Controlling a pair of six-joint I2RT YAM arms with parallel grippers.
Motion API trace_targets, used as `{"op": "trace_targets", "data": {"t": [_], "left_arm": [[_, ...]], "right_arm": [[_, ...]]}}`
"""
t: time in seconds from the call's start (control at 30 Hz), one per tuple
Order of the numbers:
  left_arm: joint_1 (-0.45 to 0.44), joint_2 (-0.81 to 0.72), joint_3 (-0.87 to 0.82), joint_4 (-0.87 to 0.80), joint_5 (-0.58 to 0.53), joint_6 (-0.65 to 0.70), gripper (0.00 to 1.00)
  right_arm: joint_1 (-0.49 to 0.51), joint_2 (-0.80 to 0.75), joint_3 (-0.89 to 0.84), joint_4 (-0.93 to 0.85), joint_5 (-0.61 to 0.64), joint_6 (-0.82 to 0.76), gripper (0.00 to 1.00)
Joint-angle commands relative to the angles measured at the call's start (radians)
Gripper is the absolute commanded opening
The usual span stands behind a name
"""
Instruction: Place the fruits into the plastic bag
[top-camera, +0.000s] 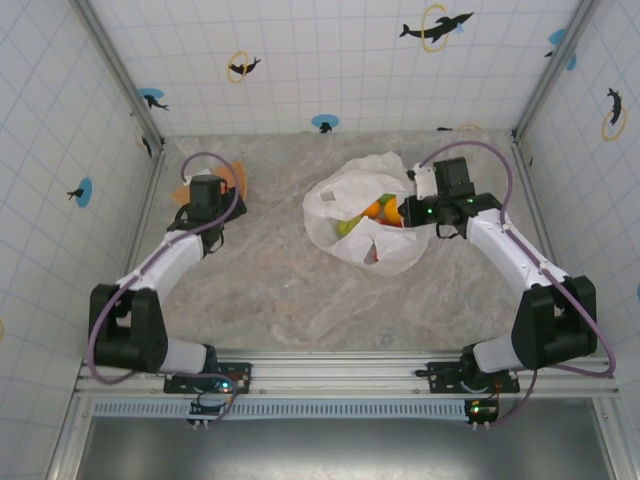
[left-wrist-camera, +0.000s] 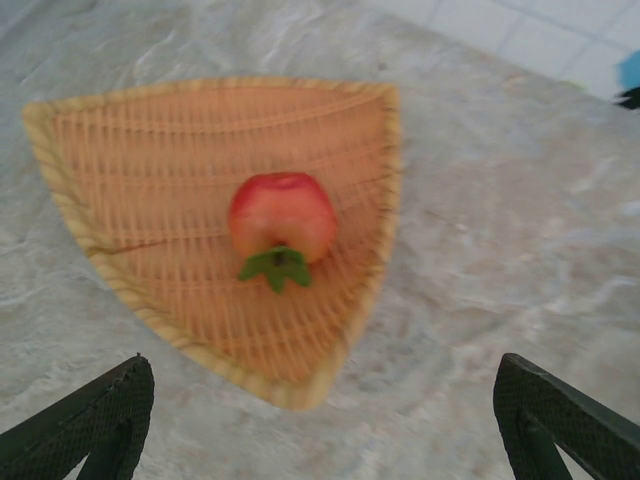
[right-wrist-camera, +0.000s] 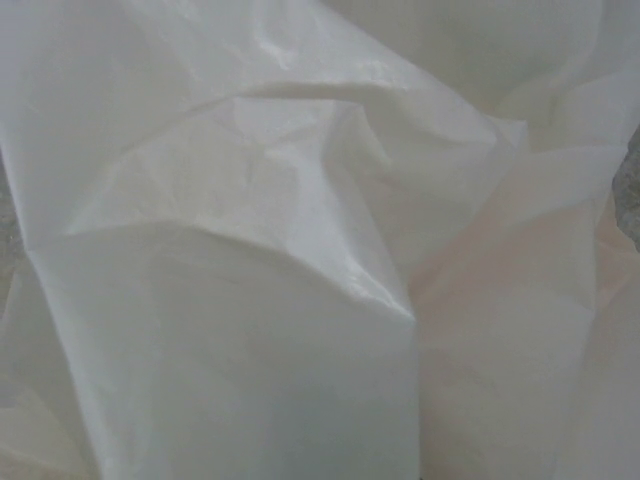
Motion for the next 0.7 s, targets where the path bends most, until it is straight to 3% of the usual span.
{"op": "trace_targets", "data": {"t": [0.0,0.43,0.67], "left_arm": [[0.053,0.081,0.086,-0.031,0.008,-0.008,0.9],[0.137,0.401,0.337,-0.057,0.169,0.0,0.9],[0.138,0.521,0.427,-0.088,0.177,0.02,0.88]], "right_arm": [[0.01,0.015,0.041,0.03,-0.015,0.012,0.0],[0.01,-0.005,0.013,0.031,-0.027,0.008,0.0],[0.016,-0.006,0.009,0.039,-0.034,0.015,0.0]]}}
